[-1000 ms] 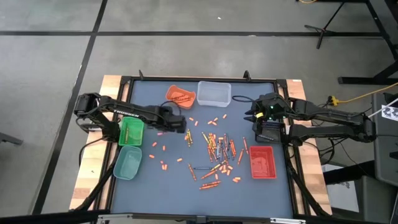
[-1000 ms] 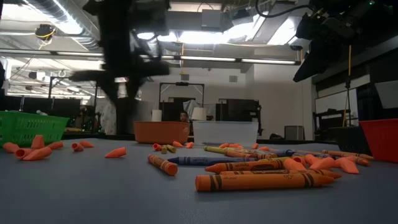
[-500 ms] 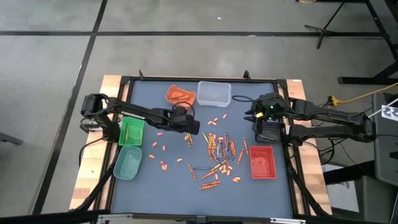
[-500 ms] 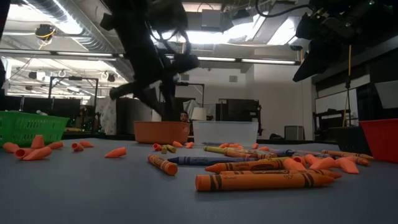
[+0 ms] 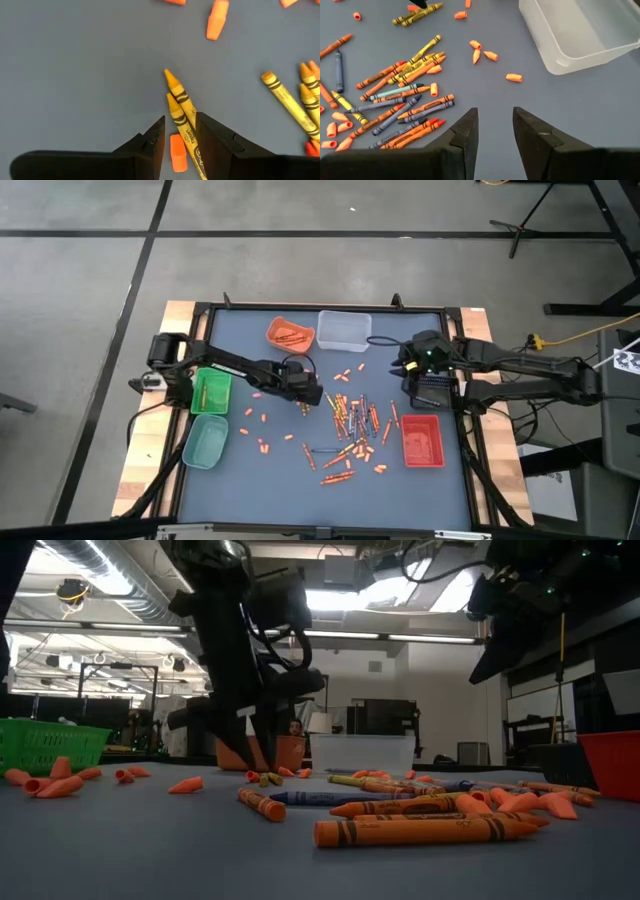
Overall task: Sort crayons
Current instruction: Put the yellow crayon into the green bin
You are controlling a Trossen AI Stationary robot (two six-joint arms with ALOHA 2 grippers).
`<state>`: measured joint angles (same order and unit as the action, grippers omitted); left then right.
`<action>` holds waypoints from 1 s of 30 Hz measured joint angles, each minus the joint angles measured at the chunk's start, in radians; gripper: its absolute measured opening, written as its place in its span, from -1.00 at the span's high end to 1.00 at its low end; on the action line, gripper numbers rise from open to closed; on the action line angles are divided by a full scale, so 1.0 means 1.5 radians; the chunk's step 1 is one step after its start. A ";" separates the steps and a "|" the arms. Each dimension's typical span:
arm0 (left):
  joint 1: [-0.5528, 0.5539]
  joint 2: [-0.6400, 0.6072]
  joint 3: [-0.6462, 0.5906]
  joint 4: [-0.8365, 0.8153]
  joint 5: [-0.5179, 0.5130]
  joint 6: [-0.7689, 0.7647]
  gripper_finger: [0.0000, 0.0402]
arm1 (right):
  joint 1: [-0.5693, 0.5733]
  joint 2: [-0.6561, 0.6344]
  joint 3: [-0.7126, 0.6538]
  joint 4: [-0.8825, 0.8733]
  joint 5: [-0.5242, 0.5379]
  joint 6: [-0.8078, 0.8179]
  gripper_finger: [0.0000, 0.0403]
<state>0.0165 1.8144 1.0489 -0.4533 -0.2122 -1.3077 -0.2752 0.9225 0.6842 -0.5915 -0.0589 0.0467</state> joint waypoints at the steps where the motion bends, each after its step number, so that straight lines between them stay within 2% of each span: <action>1: -0.002 0.001 0.000 -0.001 0.001 0.000 0.53 | 0.000 0.006 0.000 0.000 0.000 0.000 0.41; 14: -0.019 0.020 0.000 0.007 -0.002 -0.018 0.53 | 0.000 0.073 0.000 0.027 -0.001 0.000 0.41; 30: -0.022 0.029 0.001 0.011 -0.005 -0.018 0.53 | 0.000 0.087 0.000 0.051 -0.003 0.000 0.41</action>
<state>-0.0162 1.8584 1.0508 -0.4363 -0.2198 -1.3342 -0.2749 1.0535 0.6846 -0.5148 -0.0635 0.0471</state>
